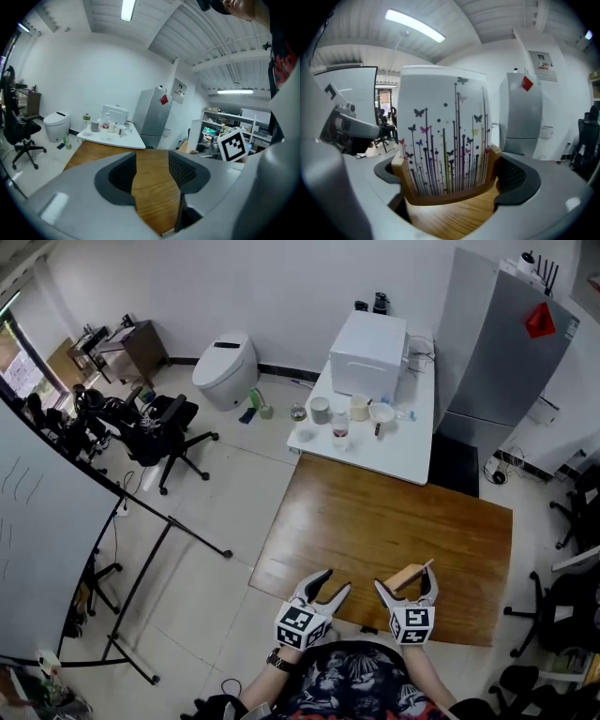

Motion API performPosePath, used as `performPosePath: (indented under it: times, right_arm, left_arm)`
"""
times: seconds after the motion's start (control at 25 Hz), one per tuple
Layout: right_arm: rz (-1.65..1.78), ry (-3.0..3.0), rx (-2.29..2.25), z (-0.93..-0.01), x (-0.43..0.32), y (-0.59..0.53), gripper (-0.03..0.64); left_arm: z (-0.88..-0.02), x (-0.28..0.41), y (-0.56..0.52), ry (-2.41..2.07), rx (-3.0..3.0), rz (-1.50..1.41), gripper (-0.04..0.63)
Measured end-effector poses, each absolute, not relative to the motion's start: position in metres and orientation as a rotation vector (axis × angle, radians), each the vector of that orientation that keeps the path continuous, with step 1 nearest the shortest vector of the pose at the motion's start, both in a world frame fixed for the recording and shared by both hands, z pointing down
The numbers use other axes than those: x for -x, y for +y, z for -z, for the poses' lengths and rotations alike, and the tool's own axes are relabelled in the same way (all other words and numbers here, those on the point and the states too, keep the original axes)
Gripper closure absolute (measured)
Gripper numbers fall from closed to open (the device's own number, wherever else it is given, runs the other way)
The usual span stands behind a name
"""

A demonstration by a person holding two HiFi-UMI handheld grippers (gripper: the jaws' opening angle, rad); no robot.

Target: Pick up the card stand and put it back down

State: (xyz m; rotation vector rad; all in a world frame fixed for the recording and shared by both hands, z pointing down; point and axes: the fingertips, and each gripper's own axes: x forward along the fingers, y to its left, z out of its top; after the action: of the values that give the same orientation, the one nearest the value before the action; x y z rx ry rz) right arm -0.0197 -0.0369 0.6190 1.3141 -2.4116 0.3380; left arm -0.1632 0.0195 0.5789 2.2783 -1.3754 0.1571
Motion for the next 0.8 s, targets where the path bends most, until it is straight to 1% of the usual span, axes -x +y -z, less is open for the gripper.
performPosePath:
  times: [0.24,0.48,0.64,0.8]
  right_arm:
    - [-0.347,-2.41,-1.024,-0.73,0.141,-0.059,0.049]
    - [-0.385,-2.24,-0.921,-0.847,0.201,-0.097,0.051]
    - [-0.378,-2.18,-1.041,-0.871,0.211,-0.149,0.051]
    - [-0.385,-2.167,-1.071,-0.868,0.221,-0.178,0.048]
  left_arm:
    - [-0.583,0.259,0.069,-1.634,-2.119,-0.168,0.379]
    - [-0.596,0.331,0.141,-1.852,-1.879,-0.242,0.379]
    - [-0.61,0.346,0.161,-1.885,-1.783,-0.272,0.379]
    - [-0.609,0.339,0.144,-1.827,-1.826,-0.284,0.379]
